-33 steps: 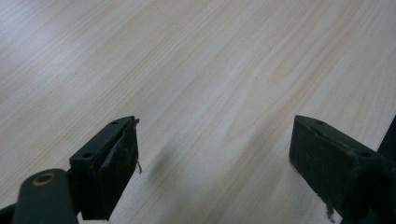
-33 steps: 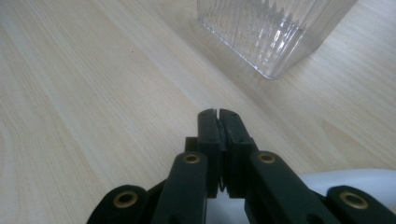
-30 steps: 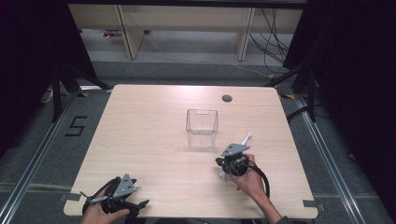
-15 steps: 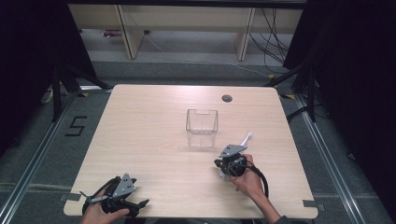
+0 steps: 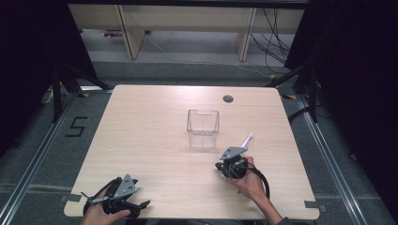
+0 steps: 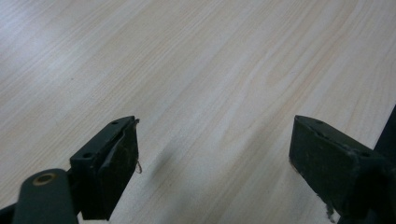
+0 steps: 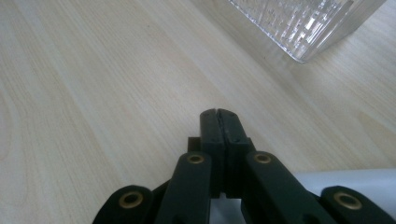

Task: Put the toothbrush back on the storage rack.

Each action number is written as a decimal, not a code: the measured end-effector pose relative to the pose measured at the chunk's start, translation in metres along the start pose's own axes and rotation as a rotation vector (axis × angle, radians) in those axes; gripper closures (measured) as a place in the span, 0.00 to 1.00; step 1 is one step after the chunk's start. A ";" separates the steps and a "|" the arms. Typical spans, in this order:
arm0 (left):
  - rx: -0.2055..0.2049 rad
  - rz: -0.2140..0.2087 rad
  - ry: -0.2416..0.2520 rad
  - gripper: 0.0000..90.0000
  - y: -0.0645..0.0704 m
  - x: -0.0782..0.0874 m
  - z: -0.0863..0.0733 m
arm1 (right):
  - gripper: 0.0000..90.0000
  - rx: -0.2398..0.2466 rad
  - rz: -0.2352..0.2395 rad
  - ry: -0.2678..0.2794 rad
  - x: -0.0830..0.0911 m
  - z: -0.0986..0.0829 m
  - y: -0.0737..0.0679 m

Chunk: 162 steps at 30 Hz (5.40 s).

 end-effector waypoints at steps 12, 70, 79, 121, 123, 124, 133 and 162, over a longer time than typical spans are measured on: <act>-0.004 -0.004 0.004 0.17 0.000 -0.001 0.001 | 1.00 -0.022 0.006 -0.010 0.002 -0.007 -0.002; -0.006 -0.003 -0.004 0.17 -0.001 -0.002 0.001 | 1.00 -0.180 -0.022 -0.047 0.051 -0.073 0.041; -0.003 -0.003 -0.004 0.17 0.000 -0.002 0.001 | 1.00 -0.214 -0.021 -0.065 0.054 -0.076 0.044; 0.011 -0.001 0.003 0.17 0.000 -0.003 0.001 | 0.80 -0.242 -0.119 -0.061 0.074 -0.059 0.061; 0.013 -0.005 -0.001 0.17 0.000 -0.003 0.001 | 0.78 -0.212 -0.142 -0.052 0.073 -0.056 0.066; 0.010 -0.005 -0.003 0.17 0.000 -0.003 0.001 | 0.75 -0.199 -0.142 -0.067 0.075 -0.054 0.068; 0.004 0.001 -0.017 0.17 -0.002 -0.003 0.000 | 0.55 -0.185 -0.142 -0.176 0.069 -0.029 0.078; 0.007 -0.001 -0.014 0.17 -0.002 -0.003 0.001 | 0.53 -0.160 -0.074 -0.438 0.014 0.019 0.124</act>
Point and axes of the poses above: each handheld gripper's, and its own axes: x roughly backward along the jaws, z roughly out of its top, y roughly to its right, the point moved 2 cm from there along -x, roughly forward along the jaws, and after that the axes turned 6 degrees about -y, right-handed, at the moved point
